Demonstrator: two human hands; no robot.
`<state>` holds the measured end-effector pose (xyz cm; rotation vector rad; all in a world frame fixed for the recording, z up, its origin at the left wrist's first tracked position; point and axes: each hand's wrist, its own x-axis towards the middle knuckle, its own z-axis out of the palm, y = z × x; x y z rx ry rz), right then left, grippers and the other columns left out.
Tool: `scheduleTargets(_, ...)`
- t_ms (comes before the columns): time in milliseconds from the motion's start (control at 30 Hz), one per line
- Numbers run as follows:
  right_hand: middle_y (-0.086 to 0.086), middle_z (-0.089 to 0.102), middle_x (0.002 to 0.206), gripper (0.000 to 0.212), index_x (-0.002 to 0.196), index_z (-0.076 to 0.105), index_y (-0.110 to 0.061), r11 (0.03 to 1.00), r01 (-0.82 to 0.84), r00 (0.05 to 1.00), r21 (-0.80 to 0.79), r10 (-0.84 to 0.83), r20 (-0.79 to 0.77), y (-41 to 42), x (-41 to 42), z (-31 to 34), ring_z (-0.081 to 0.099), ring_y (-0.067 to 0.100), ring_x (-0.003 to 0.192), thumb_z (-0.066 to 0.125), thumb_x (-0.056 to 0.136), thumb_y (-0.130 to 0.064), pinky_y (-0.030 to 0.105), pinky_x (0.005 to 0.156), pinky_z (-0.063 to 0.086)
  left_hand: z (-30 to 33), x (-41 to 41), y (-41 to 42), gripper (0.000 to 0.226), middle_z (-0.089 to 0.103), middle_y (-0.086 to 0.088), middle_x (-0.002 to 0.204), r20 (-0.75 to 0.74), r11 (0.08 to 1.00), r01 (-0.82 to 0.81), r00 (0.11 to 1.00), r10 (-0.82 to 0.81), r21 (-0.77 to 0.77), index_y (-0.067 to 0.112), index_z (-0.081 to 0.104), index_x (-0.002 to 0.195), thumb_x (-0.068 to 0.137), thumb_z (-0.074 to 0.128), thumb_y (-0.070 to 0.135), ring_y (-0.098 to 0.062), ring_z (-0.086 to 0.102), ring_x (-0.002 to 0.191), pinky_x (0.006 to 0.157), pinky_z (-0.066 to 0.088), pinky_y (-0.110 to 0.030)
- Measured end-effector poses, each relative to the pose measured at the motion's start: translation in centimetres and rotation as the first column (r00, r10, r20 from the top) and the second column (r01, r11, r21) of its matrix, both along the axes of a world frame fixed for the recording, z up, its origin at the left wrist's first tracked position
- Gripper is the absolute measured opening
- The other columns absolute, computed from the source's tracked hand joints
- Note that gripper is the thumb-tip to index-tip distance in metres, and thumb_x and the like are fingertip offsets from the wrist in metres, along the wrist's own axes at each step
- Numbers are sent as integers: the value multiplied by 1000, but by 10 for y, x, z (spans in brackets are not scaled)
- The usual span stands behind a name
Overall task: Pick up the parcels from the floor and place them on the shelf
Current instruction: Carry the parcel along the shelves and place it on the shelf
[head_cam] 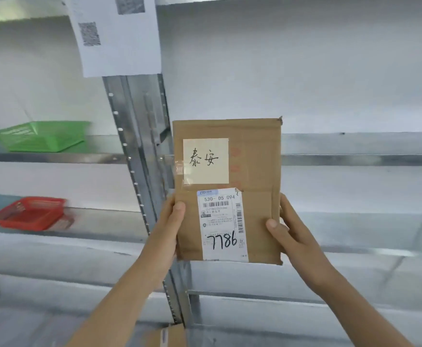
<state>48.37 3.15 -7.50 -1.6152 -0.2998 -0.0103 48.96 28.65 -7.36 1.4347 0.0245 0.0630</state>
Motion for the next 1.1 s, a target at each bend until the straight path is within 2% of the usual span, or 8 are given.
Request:
scheduleTargets(67,-19,64,140,53,143,47,-56,977,206,978,45,-207,15,-61,-35,2,68,15,124,66,94,-48,38,92,61,12,1,-66,51,75,11,130,2,985,174,985,-174,12,42,53,140,91,51,57,-18,69,123,102,55,-53)
scheduleTargets(233,-21,69,130,48,132,54,-61,942,330,944,63,-331,15,-113,-76,6,72,7,114,66,89,-43,23,79,61,5,-7,-127,36,79,17,117,-7,953,302,953,-302,22,46,52,135,101,45,52,-9,76,107,92,61,-51)
scheduleTargets(433,-24,73,119,42,123,57,-62,791,590,803,162,-595,-19,-236,-152,0,74,5,109,69,90,-41,24,75,62,22,-27,-275,48,79,15,120,-16,821,563,825,-564,95,48,51,134,88,49,60,-12,76,109,92,61,-54)
scheduleTargets(567,-29,71,117,42,127,56,-58,705,688,721,171,-690,-58,-321,-205,-12,73,3,109,69,91,-41,23,74,62,10,-58,-379,48,79,12,121,-51,760,646,763,-644,66,42,55,132,88,50,58,-14,76,111,89,60,-49)
scheduleTargets(700,-37,69,112,42,124,55,-64,637,759,650,134,-753,-105,-419,-259,-24,72,-2,107,66,90,-40,22,73,62,-4,-97,-493,49,81,8,117,-103,713,700,712,-694,33,34,58,129,85,53,55,-11,79,101,76,60,-43)
scheduleTargets(800,-27,68,122,39,118,55,-67,591,798,602,118,-789,-122,-492,-296,-26,73,0,105,65,92,-39,23,74,62,-11,-122,-578,48,82,7,113,-128,691,722,688,-714,29,29,58,128,88,53,54,-12,80,94,81,62,-52)
scheduleTargets(967,-17,63,137,41,127,53,-66,473,875,484,105,-862,-151,-595,-367,-43,71,8,116,63,99,-38,37,87,64,-21,-170,-709,33,82,5,109,-197,595,802,592,-782,47,27,58,121,100,49,50,-13,80,89,92,58,-63)
scheduleTargets(1100,-14,61,138,42,135,49,-60,402,911,412,90,-899,-152,-652,-410,-49,72,4,111,62,100,-40,39,88,64,-22,-201,-785,32,82,6,107,-210,528,847,527,-824,54,24,57,123,104,46,48,-12,81,88,90,60,-57)
